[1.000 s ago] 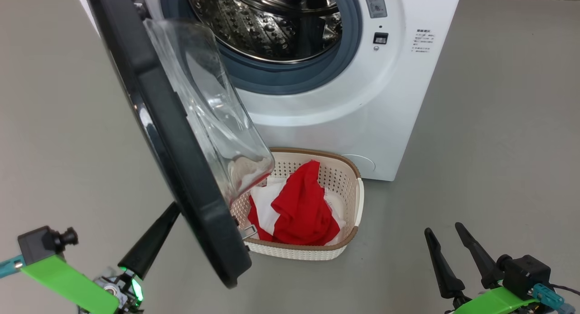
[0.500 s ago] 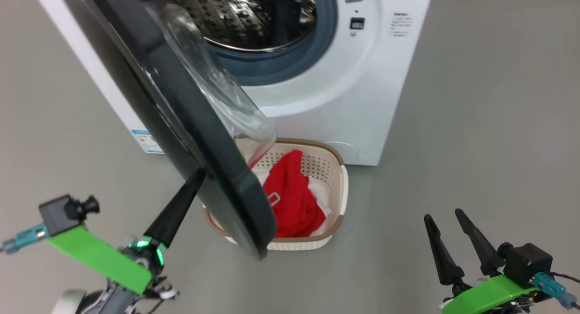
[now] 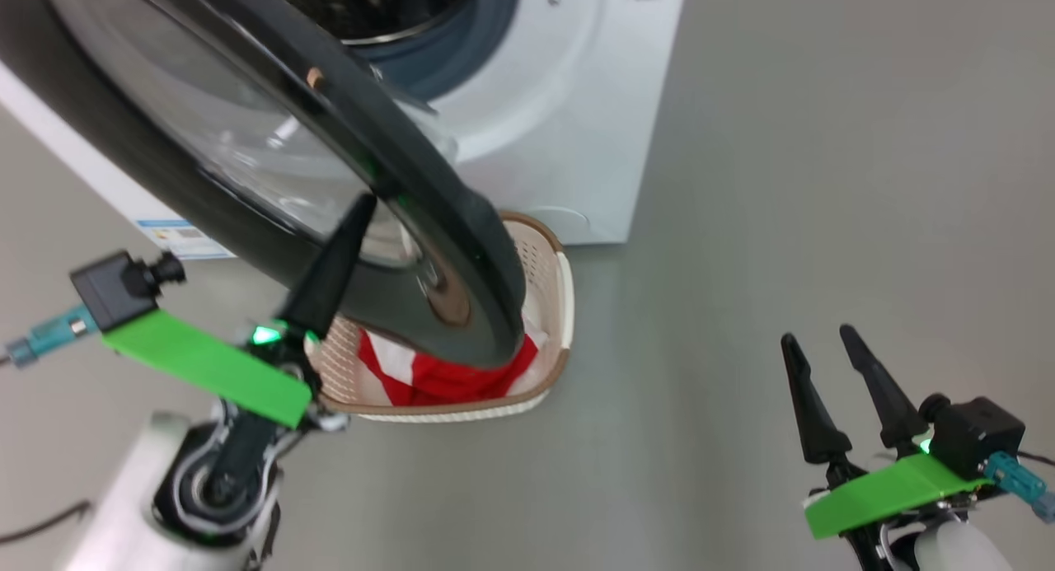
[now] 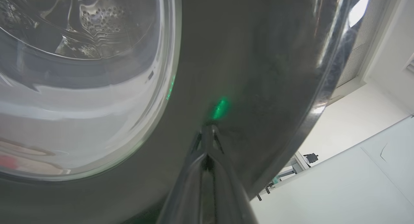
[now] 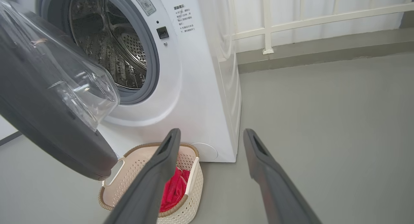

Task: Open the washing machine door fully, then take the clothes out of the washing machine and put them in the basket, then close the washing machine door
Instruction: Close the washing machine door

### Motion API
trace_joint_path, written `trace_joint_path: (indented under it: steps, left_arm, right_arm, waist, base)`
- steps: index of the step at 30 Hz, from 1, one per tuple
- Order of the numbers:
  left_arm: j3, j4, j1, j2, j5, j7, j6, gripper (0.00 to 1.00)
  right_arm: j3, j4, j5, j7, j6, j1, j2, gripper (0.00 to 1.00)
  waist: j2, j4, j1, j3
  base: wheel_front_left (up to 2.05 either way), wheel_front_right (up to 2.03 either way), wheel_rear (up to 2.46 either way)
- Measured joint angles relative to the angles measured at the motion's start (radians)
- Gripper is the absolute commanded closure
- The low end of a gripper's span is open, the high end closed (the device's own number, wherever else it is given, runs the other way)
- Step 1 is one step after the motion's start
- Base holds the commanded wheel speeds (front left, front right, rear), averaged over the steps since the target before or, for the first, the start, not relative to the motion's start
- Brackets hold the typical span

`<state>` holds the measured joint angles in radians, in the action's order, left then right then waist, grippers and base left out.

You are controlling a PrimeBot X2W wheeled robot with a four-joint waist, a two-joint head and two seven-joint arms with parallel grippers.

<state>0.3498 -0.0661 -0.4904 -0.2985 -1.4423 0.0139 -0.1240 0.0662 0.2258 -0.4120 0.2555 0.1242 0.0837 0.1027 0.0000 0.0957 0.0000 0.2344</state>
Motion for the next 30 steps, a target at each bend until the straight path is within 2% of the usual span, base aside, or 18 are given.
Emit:
trace_joint_path:
  steps: [17, 30]
  left_arm:
    - [0.107, -0.219, -0.334, -0.069, 0.024, -0.229, 0.0, 1.0]
    - [0.136, -0.353, -0.497, -0.086, 0.039, -0.271, 0.0, 1.0]
  right_arm:
    - [-0.021, -0.016, 0.0, 0.0, 0.0, 0.087, -0.036, 0.0]
    - [-0.023, -0.019, 0.0, 0.0, 0.0, 0.128, -0.047, 0.0]
  waist:
    - [0.0, -0.13, 0.0, 0.141]
    - [0.0, -0.2, 0.0, 0.212]
  base:
    - [0.0, 0.0, 0.0]
    - [0.0, 0.0, 0.0]
